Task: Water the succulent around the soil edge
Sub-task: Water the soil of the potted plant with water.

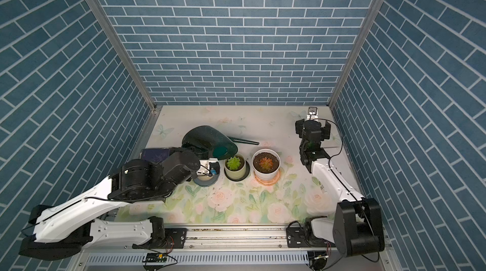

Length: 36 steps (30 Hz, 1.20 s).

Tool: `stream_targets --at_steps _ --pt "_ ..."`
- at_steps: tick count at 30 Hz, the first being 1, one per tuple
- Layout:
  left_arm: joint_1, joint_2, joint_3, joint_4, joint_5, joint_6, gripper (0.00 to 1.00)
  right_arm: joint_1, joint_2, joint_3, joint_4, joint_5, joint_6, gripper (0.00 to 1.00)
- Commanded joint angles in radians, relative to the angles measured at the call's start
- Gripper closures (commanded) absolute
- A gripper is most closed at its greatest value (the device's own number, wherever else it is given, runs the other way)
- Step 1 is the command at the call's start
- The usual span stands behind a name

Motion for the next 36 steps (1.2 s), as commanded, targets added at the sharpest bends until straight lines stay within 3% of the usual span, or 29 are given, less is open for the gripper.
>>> stream_targets --at_steps 1,15,20,27,36 --pt "0.004 -0.023 -0.004 0.211 -0.010 0.104 1.00 -0.005 0.007 0.023 -0.003 0.012 -0.021 0.01" --pt "-0.019 -0.042 -0.031 0.156 0.172 0.049 1.00 -0.005 0.011 0.020 -0.002 0.021 -0.032 0.01" --pt "-0.039 -0.045 -0.035 0.076 0.126 -0.037 1.00 -0.005 0.028 0.027 -0.006 0.031 -0.041 0.01" --pt "-0.058 -0.037 -0.047 -0.064 -0.028 -0.164 1.00 -0.005 0.049 0.037 -0.006 0.049 -0.058 0.01" --pt "-0.066 -0.045 -0.037 -0.044 -0.145 -0.134 1.00 -0.006 0.061 0.036 -0.005 0.049 -0.063 0.01"
